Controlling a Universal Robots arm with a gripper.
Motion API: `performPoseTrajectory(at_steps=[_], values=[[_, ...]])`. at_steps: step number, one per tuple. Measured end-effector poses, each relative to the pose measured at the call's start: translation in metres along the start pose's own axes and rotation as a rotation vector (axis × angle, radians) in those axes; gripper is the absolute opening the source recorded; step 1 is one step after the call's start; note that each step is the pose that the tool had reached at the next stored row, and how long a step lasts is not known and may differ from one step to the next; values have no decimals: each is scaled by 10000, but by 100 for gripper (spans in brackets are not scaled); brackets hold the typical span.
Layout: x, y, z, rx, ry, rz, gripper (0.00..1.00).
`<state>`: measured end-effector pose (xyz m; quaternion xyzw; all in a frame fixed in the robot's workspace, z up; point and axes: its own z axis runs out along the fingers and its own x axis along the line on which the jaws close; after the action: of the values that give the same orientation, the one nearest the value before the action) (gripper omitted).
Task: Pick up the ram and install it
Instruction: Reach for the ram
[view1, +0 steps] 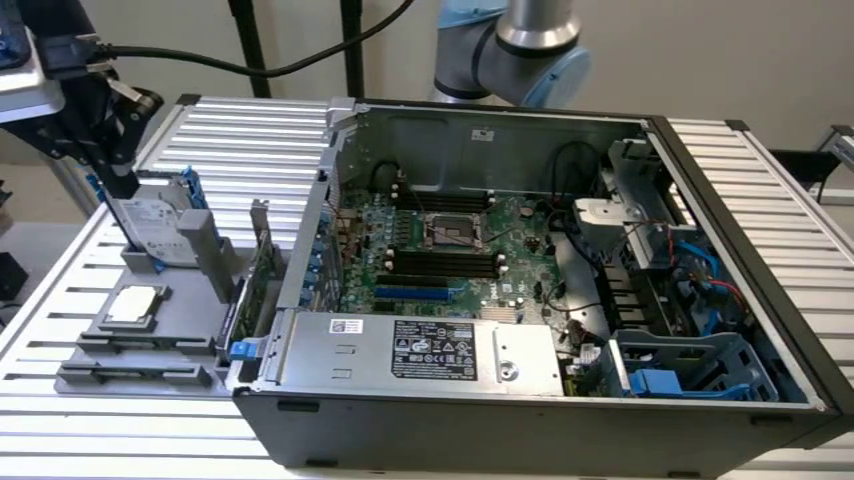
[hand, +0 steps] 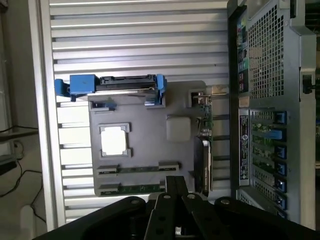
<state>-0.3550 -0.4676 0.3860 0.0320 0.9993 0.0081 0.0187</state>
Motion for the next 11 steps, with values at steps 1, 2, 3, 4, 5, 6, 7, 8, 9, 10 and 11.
performPoseTrajectory(at_steps=[1,2,3,4,5,6,7,8,9,10,11], values=[[37,-12,5,0,0,0,11],[74,-23,10,0,0,1,11],[109,-34,14,0,0,0,11],[142,-46,19,0,0,0,11],[176,-58,25,-1,-1,0,11],[204,-69,29,0,0,1,11],[223,-82,34,-1,0,-1,11],[235,-97,39,0,3,-4,11],[246,-113,44,0,7,-6,11],[256,-130,48,0,13,-6,11],[262,-150,53,0,19,-9,11]])
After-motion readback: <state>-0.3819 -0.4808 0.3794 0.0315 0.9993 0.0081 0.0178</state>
